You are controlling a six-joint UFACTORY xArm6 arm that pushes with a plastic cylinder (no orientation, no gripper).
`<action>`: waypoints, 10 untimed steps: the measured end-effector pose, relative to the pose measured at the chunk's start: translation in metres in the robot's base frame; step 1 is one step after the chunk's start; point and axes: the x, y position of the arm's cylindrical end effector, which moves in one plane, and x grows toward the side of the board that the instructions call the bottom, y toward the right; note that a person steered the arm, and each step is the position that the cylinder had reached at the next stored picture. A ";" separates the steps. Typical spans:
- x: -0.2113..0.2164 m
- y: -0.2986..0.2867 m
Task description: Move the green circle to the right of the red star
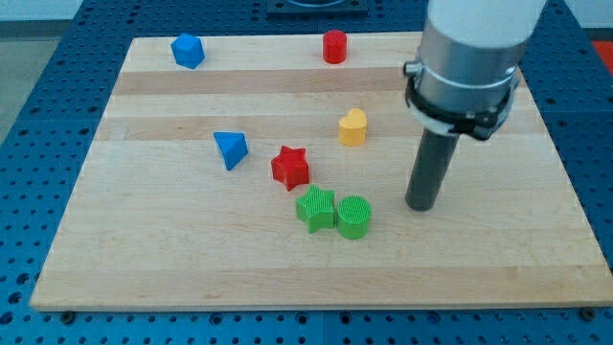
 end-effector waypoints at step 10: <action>0.010 -0.116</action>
